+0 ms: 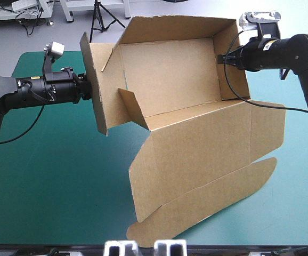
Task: Fold the box
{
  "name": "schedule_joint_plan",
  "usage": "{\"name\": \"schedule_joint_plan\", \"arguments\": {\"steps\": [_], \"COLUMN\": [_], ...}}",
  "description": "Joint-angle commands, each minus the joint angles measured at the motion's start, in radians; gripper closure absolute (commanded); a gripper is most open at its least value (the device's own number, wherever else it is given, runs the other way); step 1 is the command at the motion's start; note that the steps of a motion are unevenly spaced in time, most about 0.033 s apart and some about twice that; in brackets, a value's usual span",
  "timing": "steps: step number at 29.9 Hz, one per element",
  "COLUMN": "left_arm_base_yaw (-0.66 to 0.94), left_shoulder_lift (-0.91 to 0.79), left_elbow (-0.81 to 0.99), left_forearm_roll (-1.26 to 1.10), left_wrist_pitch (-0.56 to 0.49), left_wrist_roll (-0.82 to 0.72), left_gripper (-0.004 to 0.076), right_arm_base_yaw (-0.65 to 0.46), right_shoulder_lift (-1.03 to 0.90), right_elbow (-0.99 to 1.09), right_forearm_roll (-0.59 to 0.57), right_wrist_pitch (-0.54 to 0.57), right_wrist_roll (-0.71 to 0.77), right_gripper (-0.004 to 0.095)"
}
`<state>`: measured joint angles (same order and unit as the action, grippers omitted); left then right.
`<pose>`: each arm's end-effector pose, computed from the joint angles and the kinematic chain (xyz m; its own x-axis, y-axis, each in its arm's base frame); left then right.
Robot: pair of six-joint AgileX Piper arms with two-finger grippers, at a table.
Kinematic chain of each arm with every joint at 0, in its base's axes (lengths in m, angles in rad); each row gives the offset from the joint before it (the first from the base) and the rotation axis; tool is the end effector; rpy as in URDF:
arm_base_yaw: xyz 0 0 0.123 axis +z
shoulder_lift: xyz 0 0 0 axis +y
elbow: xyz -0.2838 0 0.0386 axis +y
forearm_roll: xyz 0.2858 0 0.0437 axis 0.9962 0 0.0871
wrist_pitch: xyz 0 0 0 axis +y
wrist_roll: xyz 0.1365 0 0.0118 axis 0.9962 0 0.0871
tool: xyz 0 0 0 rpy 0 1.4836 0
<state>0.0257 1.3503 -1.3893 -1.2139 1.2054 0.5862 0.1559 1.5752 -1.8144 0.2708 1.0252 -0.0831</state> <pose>0.3165 -0.1118 0.4250 -0.6911 -0.1034 -0.7153 0.5897 0.4916 -0.6408 0.4008 0.0947 0.4326 -0.6413 -0.0417 -0.7662 -0.2886 0.9383 0.1904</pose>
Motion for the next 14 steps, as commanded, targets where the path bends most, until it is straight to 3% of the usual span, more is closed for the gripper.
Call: {"name": "schedule_joint_plan", "arguments": {"steps": [1,14], "left_arm_base_yaw": [-0.014,-0.014], "left_shoulder_lift": [-0.034,-0.032], "left_elbow": [-0.029,-0.029], "left_forearm_roll": [-0.110,0.015], "left_wrist_pitch": [0.077,-0.003], "left_wrist_roll": [0.010,-0.005], "left_gripper": [0.0733,0.0733], "right_arm_base_yaw": [0.009,0.009], "right_shoulder_lift": [-0.014,-0.002], "right_elbow": [-0.029,-0.029], "right_forearm_roll": [-0.028,-0.073], "right_wrist_pitch": [-0.072,-0.094], "right_wrist_roll": [0.039,0.058], "right_gripper": [0.0923,0.0923]}}
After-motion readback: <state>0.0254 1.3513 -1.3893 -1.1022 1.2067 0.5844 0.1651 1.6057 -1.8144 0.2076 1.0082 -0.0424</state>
